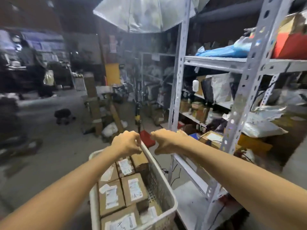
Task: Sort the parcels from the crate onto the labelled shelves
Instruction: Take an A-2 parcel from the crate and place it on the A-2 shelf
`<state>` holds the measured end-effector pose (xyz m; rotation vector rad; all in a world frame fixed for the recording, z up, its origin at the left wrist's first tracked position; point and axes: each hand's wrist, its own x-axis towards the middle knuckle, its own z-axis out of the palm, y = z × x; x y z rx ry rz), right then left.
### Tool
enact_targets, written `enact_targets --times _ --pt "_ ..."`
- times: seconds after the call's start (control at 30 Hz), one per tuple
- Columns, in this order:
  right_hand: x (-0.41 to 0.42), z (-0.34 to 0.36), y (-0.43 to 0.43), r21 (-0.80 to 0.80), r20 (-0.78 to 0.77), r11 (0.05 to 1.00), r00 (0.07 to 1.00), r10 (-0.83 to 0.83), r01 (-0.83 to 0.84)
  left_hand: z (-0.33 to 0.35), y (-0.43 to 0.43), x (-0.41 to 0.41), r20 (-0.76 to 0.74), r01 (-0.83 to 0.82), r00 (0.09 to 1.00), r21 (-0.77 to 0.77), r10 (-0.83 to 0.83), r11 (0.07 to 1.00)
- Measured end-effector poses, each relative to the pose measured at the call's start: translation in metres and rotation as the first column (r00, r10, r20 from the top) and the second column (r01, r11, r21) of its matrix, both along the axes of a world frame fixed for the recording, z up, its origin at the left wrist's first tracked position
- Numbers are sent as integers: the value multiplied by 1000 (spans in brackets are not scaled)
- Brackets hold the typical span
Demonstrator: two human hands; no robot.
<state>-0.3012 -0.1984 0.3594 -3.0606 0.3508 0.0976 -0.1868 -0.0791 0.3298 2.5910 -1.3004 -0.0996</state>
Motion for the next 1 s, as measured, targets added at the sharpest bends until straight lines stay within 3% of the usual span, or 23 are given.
enact_targets --times 0.23,0.43,0.73,1.0 --pt "66 -45 -14 58 -116 993 987 107 -101 -38 7 54 -109 -125 986 31 128 992" --pt "118 -74 -40 93 -129 978 972 199 -187 -74 -1 86 -161 -224 960 63 231 973" --pt "177 -152 -64 114 -285 947 903 321 -300 -134 -13 109 -225 -354 892 190 391 916" --pt "185 -230 -77 196 -382 950 873 303 -244 -203 0 117 -324 -356 827 331 460 874"
